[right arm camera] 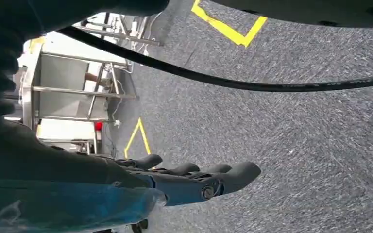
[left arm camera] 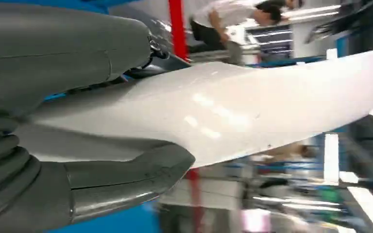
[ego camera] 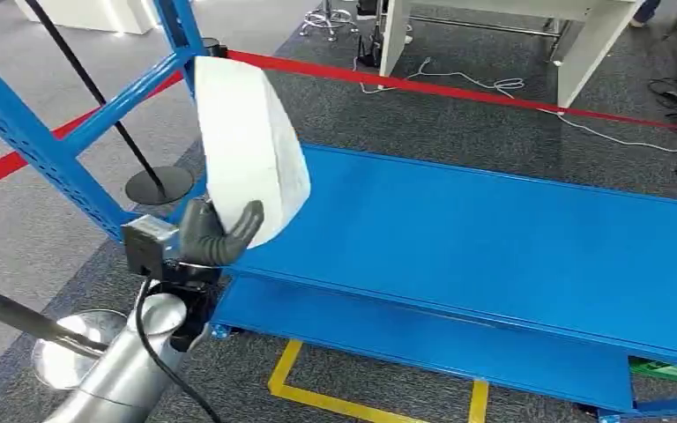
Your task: Take the parts from the cabinet and place them on the table.
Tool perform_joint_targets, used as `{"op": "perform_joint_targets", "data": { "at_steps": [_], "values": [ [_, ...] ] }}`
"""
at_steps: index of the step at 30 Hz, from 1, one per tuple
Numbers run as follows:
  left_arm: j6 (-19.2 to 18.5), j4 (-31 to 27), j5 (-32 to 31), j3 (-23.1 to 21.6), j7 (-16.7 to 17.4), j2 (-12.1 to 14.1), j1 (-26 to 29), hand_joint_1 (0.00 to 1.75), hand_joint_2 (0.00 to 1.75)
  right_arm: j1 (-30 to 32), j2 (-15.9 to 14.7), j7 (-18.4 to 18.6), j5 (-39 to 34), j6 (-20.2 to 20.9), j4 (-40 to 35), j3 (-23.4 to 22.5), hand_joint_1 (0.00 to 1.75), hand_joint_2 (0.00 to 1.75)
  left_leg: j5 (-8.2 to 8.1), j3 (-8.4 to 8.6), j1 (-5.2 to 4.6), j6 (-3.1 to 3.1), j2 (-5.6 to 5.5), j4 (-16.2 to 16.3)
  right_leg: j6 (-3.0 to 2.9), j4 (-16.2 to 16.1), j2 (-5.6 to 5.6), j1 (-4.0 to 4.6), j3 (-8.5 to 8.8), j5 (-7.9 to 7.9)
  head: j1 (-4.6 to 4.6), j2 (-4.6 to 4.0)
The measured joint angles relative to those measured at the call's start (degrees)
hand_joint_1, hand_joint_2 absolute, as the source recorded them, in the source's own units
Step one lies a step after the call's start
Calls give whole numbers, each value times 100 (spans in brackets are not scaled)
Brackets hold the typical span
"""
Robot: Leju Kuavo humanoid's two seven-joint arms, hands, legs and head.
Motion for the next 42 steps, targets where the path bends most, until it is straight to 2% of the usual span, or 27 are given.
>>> {"op": "perform_joint_targets", "data": {
  "at_steps": [4,12,16,19,25,28,34,37,42],
  "values": [
    [-203,-559,297,-2,-336,-85,321,175,175,-3,4,0,7,-9,0,0,0,175,0,-1,0,0,0,0,0,0,1,0,-1,0,0,0],
    [-428,-1223,517,-39,-574,-122,657,175,175,-3,33,0,22,-26,0,-44,0,175,0,-2,0,0,0,0,0,0,-1,0,-2,0,0,0],
    [-443,-1344,531,-39,-581,-133,714,175,175,-3,35,0,24,-26,0,-68,0,175,0,-1,0,0,0,0,0,0,1,0,-2,0,0,0],
    [-605,-1420,509,-55,-651,-133,744,175,175,-3,35,0,26,-26,0,-79,0,175,0,-2,0,0,0,0,0,0,0,0,-1,0,0,0],
    [-1339,-1566,690,-298,-886,-127,951,175,175,-2,35,-65,48,-14,0,-87,0,175,-1,-3,0,0,0,0,0,0,0,0,-3,0,0,0],
    [-1528,-1630,644,-479,-920,-129,980,175,175,-2,35,-151,85,-7,0,-87,0,175,-1,-4,-1,0,0,0,0,0,0,0,-3,0,0,0],
    [-1678,-1737,614,-745,-1101,-111,1067,175,175,7,35,-455,66,-44,0,-90,0,175,-1,-4,0,-1,0,0,0,0,1,0,-4,0,0,0],
    [-1726,-1774,614,-758,-1193,-74,1170,175,175,5,33,-667,-4,-55,0,-92,0,175,-1,-3,1,-1,0,0,0,0,1,0,-4,0,0,0],
    [-1770,-1774,629,-741,-1254,-65,1272,175,175,12,31,-778,46,-133,0,-94,0,175,-1,-4,1,-1,0,0,0,0,1,0,-5,0,0,0]
  ]
}}
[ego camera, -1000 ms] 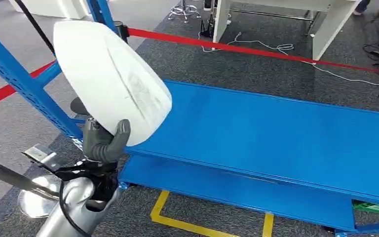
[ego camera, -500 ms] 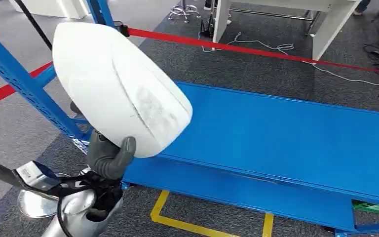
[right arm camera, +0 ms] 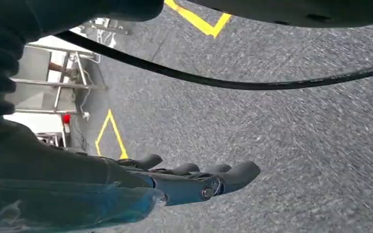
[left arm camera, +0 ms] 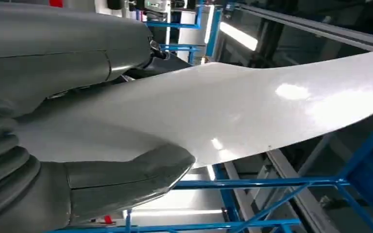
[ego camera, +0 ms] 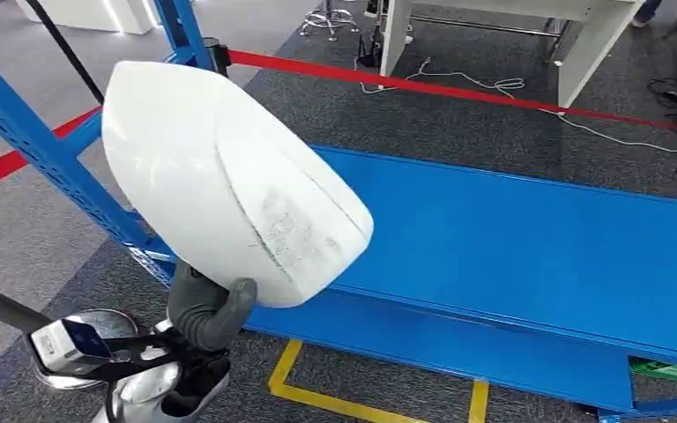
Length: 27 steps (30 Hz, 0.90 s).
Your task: Take the parts from the cabinet and place them on the table.
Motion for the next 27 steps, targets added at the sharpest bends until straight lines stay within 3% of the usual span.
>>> {"op": "perform_joint_targets", "data": {
  "at_steps": [1,4,6,14,19,27],
  "values": [
    [6,0,-41,6,-11,2,10,175,175,3,0,-153,60,-86,0,0,0,175,0,-1,0,0,0,0,0,0,0,0,1,0,0,0],
    [6,-55,-171,88,-26,9,171,175,175,40,-13,-1129,177,-231,0,112,0,175,-1,-1,0,0,1,0,0,0,7,0,-1,0,-2,0],
    [-68,-109,-245,192,-37,13,260,175,175,52,-46,-1379,173,-173,0,120,0,175,-1,-1,0,0,0,0,-1,0,3,0,-2,-1,-2,0],
    [-144,-153,-317,411,-41,11,337,175,175,85,-96,-1578,203,-225,-4,153,0,175,-1,-2,1,-1,0,0,-1,0,4,0,-3,-1,-2,0],
    [-164,-160,-321,457,-41,7,339,175,175,86,-94,-1436,286,-400,-4,262,0,175,0,-2,1,-1,0,0,-1,0,2,0,-2,-1,0,0],
    [-168,-170,-315,520,-41,-2,346,175,175,81,-85,-1121,262,-356,-2,267,0,175,-17,-6,-23,23,0,7,12,-11,0,-23,2,2,-2,0]
  ]
}}
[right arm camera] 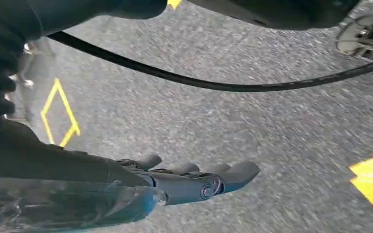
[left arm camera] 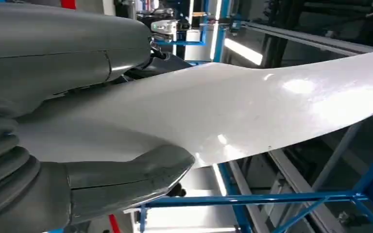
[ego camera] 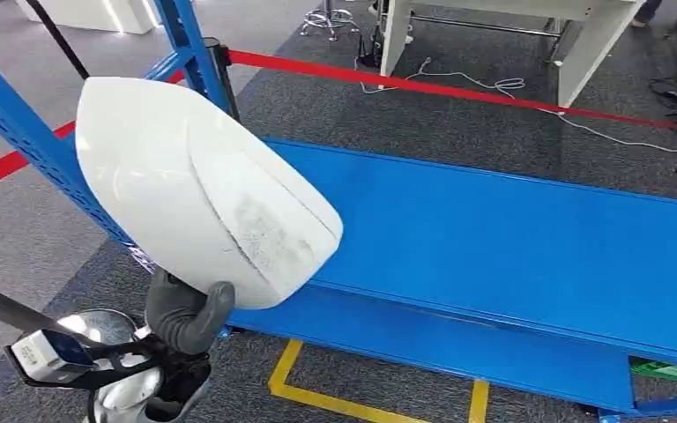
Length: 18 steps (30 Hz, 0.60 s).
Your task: Take the parts from the cabinet and place them on the table.
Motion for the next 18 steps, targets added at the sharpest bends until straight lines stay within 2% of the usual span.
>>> {"op": "perform_joint_targets", "data": {
  "at_steps": [4,10,11,13,14,15,16,17,18],
  "values": [
    [0,0,2,26,0,-2,2,175,175,-3,9,41,0,11,0,0,0,175,-9,0,-30,33,0,0,30,-2,1,-28,1,5,0,0],
    [0,-2,2,33,0,-9,2,175,175,-3,9,44,0,11,0,0,0,175,-6,-1,-41,49,0,-1,52,-20,1,-43,4,11,-2,0],
    [-6,-35,2,39,-2,-33,2,175,175,-1,9,50,0,9,0,0,0,175,66,80,27,130,10,-146,103,167,-14,-29,-72,-154,17,0],
    [-9,-35,2,44,0,-46,15,175,175,-5,7,50,0,9,0,0,0,175,61,83,31,136,16,-145,131,1085,-18,-45,-494,-639,22,0],
    [-9,-35,2,44,0,-48,21,175,175,-3,7,52,0,9,0,0,0,175,59,79,31,135,16,-145,145,1513,-19,-45,-701,-805,24,0],
    [-9,-35,2,46,0,-48,26,175,175,5,7,52,0,9,0,0,0,175,57,79,34,130,17,-144,162,1757,-19,-47,-823,-855,28,0],
    [-9,-35,2,46,0,-48,35,175,175,10,7,57,0,9,0,0,0,175,52,85,40,119,15,-144,176,1719,-20,-58,-807,-763,22,0],
    [-9,-35,2,46,0,-48,40,175,175,7,4,57,0,9,0,0,0,175,43,91,58,90,8,-137,193,1391,-22,-72,-647,-543,26,0],
    [-9,-35,2,46,0,-48,42,175,175,2,4,57,0,9,0,0,0,175,31,102,85,51,-1,-122,212,874,-25,-91,-385,-283,22,0]
  ]
}}
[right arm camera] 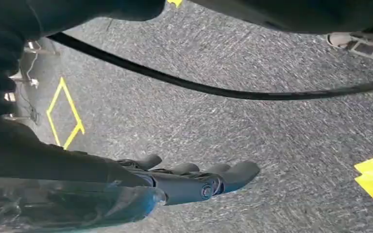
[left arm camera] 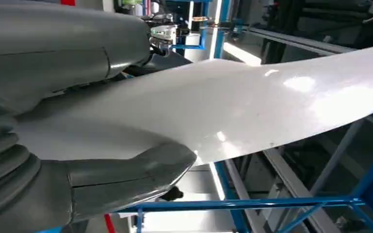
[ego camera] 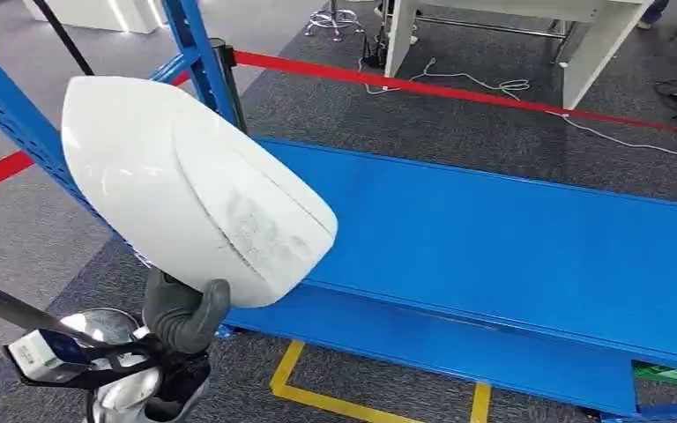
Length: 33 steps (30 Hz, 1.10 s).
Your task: Take the parts from the cabinet and place them on the table.
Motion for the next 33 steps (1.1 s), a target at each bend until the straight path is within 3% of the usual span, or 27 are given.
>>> {"op": "perform_joint_targets", "data": {
  "at_steps": [1,2,3,4,6,8,11,12,13,14,16,17,18,20,23,24,26,27,28,29,30,32,33],
  "values": [
    [0,0,0,0,0,0,-1,175,175,-4,0,0,0,0,0,0,0,175,-24,5,19,-50,-2,35,47,-507,-6,-32,270,210,7,0],
    [-2,0,0,2,0,0,0,175,175,-12,9,0,2,0,4,0,0,175,-48,-10,4,-102,-4,65,89,-743,17,-45,393,136,20,0],
    [0,-4,0,2,0,0,0,175,175,-19,9,0,-6,2,4,0,0,175,-74,-30,-27,-149,-4,126,-48,-771,101,-47,413,173,31,0],
    [-2,-11,7,4,-2,-11,3,175,175,-17,9,18,-15,20,4,0,0,175,-48,-32,-27,-175,-4,105,-117,-741,96,-33,391,167,0,0],
    [-18,-11,20,2,-2,-11,4,175,175,-18,7,99,-70,116,4,0,0,175,-28,-27,0,-216,-8,86,-203,-703,100,5,363,168,-4,0],
    [-22,-11,37,2,-2,-17,-1,175,175,-15,7,210,-81,188,4,-4,0,175,-180,-83,13,-272,17,223,-295,-722,94,-6,373,190,-18,0],
    [-24,2,50,0,-2,-15,-7,175,175,-18,7,510,-83,205,4,-4,0,175,-776,-681,1,-284,17,1454,-352,-721,73,17,358,184,-35,0],
    [-24,33,55,0,-2,-9,-8,175,175,-14,7,621,-96,212,4,-9,0,175,-856,-845,0,-274,17,1769,-357,-721,68,29,357,183,-35,0],
    [-20,68,79,-2,-2,-4,-8,175,175,-8,7,721,-109,247,4,-18,0,175,-795,-876,-2,-256,17,1813,-359,-721,68,38,359,182,-33,0],
    [-11,107,101,-2,0,-4,-11,175,175,-5,7,781,-109,275,4,-20,0,175,-628,-805,-7,-227,17,1647,-359,-721,71,46,360,181,-37,0],
    [2,153,127,-7,31,-4,-23,175,175,-8,7,855,-109,297,4,-22,0,175,-160,-396,-29,-156,17,839,-358,-721,86,53,367,181,-35,0],
    [18,177,173,-9,74,-11,-46,175,175,-11,7,920,-109,315,4,-22,0,175,-13,-165,-43,-116,19,408,-348,-721,88,53,370,178,-35,0],
    [53,217,252,-9,142,-20,-86,175,175,-15,7,1032,-109,337,4,-24,0,175,-99,-49,-57,-115,15,175,-308,-691,95,100,346,156,-44,0],
    [109,306,404,-9,288,-50,-107,175,175,-14,7,1343,-37,352,4,-28,0,175,-105,-86,-67,-122,0,168,-251,-735,84,80,336,181,-31,0],
    [107,387,544,-13,453,-96,-124,175,175,-14,9,1966,57,510,4,-28,0,175,-68,-58,-31,-26,9,114,-154,-683,60,62,308,114,-26,0],
    [87,407,581,-26,492,-118,-144,175,175,-15,9,2182,6,626,7,-31,0,175,-74,-55,-31,2,12,114,-136,-474,26,65,210,-41,-6,0],
    [55,454,632,-78,572,-129,-182,175,175,-32,18,2642,-185,861,9,-128,0,175,-81,-57,-41,17,17,114,-108,430,11,63,-223,-474,2,0],
    [50,483,638,-103,599,-129,-200,175,175,-39,24,2737,-230,907,9,-171,0,175,-84,-56,-48,24,21,114,-94,844,11,63,-428,-613,9,0],
    [48,520,651,-124,625,-131,-217,175,175,-49,24,2795,-280,942,9,-207,0,175,-85,-54,-51,26,22,114,-90,1027,7,63,-527,-624,4,0],
    [46,550,668,-144,668,-144,-236,175,175,-69,33,2864,-305,981,9,-246,0,175,-87,-46,-51,28,21,115,-89,945,6,62,-487,-502,4,0],
    [46,575,680,-157,702,-164,-265,175,175,-79,35,2914,-341,1001,9,-282,0,175,-91,-35,-51,27,20,115,-94,612,5,60,-324,-275,7,0],
    [55,603,706,-179,759,-186,-314,175,175,-94,39,3019,-415,1003,9,-354,0,175,-108,4,-46,0,4,118,-99,-461,-10,44,229,226,7,0],
    [57,610,747,-184,782,-192,-329,175,175,-101,63,3062,-439,1003,11,-402,0,175,-126,4,-89,-38,2,132,-99,-715,-9,53,363,161,9,0]
  ]
}}
